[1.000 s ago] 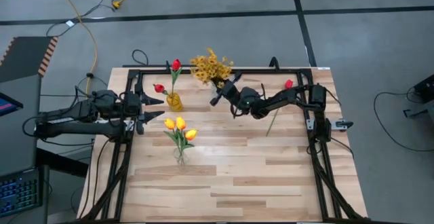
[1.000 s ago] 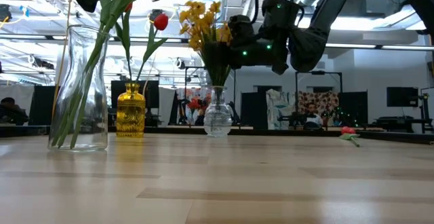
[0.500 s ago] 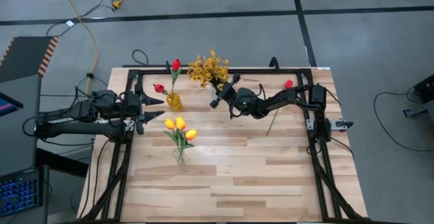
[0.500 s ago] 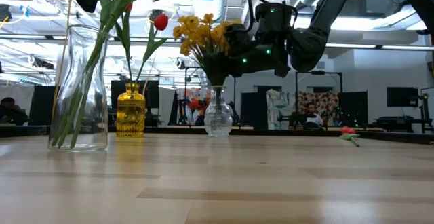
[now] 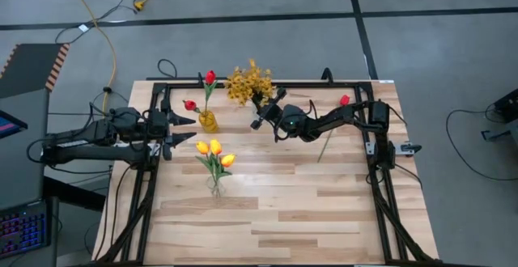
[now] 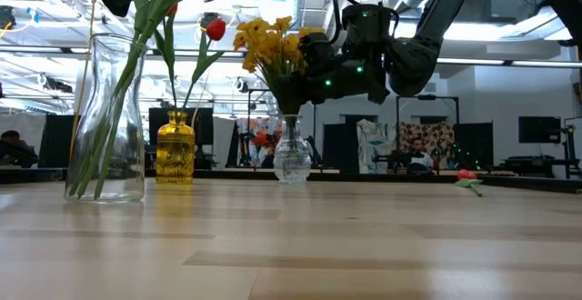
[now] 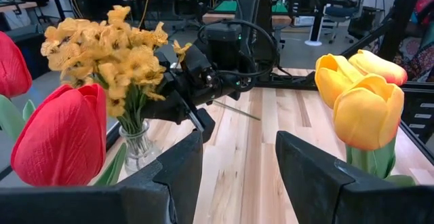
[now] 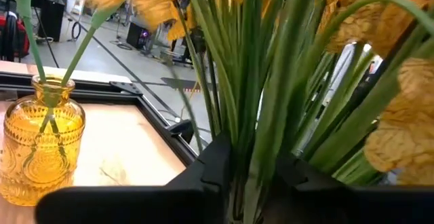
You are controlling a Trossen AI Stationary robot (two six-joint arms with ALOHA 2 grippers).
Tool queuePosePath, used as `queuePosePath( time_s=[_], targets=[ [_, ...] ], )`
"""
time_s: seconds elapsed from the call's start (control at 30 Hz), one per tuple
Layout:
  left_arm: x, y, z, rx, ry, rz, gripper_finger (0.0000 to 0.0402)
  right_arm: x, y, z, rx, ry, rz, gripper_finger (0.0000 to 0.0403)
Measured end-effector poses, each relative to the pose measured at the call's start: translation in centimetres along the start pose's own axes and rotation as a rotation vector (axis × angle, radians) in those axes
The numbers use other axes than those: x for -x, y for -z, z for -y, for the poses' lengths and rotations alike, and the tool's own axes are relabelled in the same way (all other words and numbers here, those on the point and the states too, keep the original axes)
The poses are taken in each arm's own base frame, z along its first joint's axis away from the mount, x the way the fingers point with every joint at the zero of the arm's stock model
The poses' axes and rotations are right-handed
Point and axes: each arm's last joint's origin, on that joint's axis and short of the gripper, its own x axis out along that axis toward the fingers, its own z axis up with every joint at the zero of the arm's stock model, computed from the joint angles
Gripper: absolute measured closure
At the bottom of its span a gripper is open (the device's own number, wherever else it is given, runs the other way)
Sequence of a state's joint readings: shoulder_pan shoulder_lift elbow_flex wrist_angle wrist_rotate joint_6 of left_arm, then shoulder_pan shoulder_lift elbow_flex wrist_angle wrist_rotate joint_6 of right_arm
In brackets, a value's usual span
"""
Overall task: Sort flowers into vase by color
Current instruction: Put the yellow flowers into the top transparent vase
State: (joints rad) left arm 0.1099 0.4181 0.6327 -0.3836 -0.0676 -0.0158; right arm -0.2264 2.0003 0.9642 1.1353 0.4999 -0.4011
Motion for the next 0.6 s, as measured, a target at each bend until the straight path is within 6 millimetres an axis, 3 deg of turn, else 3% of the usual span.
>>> queuePosePath(
  time_s=[0.3, 0.6],
  targets=[
    [0.0, 0.0, 0.0, 0.000, 0.000, 0.000, 0.0226, 0.2, 0.0, -0.1, 0.001, 0.077, -0.036, 0.0269],
    [0.0, 0.0, 0.0, 0.000, 0.000, 0.000, 0.0226, 0.9, -0.4, -1.1, -0.002, 0.082, -0.039, 0.0262]
  ],
)
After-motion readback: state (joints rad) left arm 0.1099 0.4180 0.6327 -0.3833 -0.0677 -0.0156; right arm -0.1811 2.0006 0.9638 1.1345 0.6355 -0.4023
